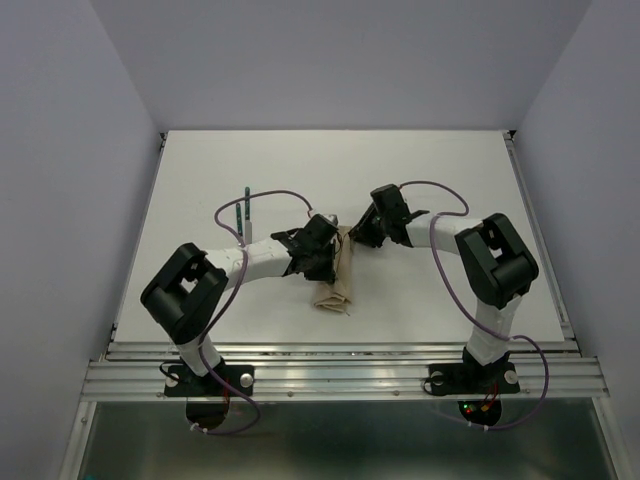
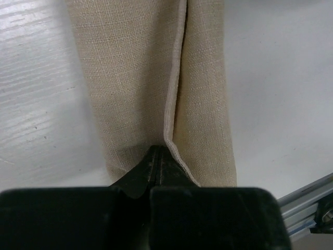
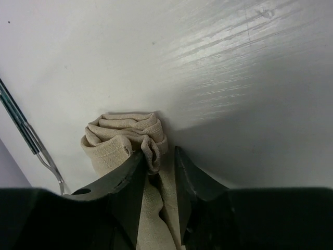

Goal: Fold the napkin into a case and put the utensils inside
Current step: Fold the 2/3-rectangle-folded napkin at the center of the board.

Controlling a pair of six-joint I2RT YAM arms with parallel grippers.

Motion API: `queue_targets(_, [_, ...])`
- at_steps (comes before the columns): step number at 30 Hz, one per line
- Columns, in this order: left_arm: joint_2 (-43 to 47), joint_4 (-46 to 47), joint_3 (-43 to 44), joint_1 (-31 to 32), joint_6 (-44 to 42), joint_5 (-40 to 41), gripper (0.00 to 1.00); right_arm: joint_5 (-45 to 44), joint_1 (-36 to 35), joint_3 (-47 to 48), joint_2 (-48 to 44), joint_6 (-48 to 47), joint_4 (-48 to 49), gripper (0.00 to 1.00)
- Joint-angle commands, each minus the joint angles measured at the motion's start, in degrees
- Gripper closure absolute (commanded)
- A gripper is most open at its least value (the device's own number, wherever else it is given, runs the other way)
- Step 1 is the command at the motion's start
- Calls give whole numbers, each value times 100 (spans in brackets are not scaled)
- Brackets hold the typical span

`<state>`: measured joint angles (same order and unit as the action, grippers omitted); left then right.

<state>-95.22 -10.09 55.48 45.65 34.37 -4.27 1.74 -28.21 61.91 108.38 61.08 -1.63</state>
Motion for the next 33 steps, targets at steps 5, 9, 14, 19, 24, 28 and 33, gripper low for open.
queue_targets(5, [170,-55,-29,23,-71,146,100,-280,-1,-170,-879,-974,-733,43])
queue_targets(9, [398,-178,59,14,-62,225,100,185,-1,-591,-1380,-1343,-585,42])
queue_targets(14, [645,-335,287,-29,-71,330,100,661,-149,-1145,-2038,-1493,-461,42])
queue_targets(19, [750,-345,340,-179,-88,340,100,644,-317,-1628,-2584,-1529,-523,41])
queue_targets(24, [750,-327,235,-293,-132,260,100,12,-317,-1761,-2866,-1511,-847,32])
queue_targets(28, [786,-310,86,-329,-159,173,100,-481,-317,-1638,-2866,-1502,-1111,32])
queue_targets(33, [864,-388,-142,-363,-133,181,100,-719,-317,-1463,-2962,-1520,-1287,42])
